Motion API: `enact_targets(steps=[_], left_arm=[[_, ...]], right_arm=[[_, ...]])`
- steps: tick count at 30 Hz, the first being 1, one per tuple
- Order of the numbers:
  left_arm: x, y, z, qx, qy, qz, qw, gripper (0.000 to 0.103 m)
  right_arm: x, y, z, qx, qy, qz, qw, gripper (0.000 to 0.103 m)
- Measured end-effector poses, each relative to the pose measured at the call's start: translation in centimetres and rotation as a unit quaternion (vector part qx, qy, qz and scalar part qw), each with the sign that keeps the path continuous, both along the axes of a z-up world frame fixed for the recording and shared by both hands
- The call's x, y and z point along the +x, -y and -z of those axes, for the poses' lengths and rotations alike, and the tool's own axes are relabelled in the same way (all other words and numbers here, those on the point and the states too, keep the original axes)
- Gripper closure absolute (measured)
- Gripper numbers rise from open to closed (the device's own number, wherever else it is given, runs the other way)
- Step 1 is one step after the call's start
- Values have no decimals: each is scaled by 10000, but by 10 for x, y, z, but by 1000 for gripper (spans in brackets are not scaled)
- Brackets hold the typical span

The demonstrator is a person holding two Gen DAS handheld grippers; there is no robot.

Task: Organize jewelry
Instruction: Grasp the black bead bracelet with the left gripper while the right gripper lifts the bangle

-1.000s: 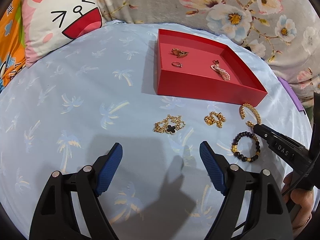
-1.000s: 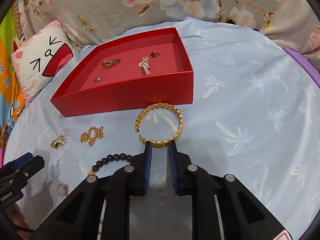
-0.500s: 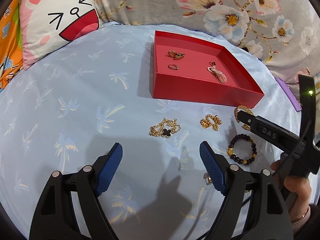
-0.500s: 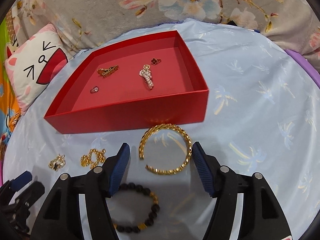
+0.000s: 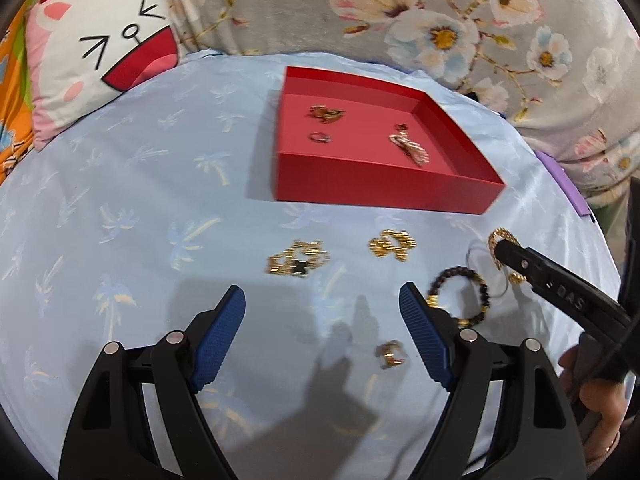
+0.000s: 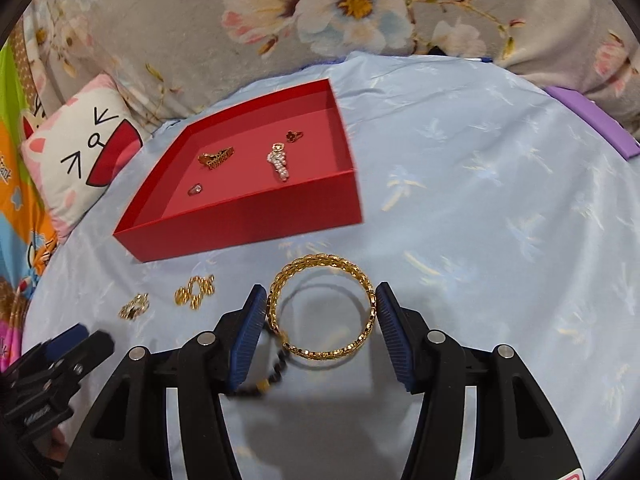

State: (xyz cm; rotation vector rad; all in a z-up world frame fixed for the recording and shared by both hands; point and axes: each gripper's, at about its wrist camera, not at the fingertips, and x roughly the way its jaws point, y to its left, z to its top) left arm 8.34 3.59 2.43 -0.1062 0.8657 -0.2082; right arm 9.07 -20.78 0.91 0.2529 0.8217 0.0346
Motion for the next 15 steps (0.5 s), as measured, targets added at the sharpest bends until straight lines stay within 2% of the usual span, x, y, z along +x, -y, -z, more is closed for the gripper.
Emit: enact_targets(steps=[4,9,12,14,15], left_arm=[[-1,31,-1,-8,18,352,9994,26],[7,73,8,190,-11,648,9977,30],[14,89,16,335,-99,738,9967,42],[18,97,26,483,-189,728,9960,54],[15,99,26,557,-89,703,9959,54]], right_arm=[[-34,20,-8,54,20,145,9999,48],[-57,33,-9,39,-16,251,9997,48],[-65,37,-10,59,1,263,9996,48],[-67,38,-9,75,7,258,9996,48],[-67,38,-8,79,2,248,9997,48]])
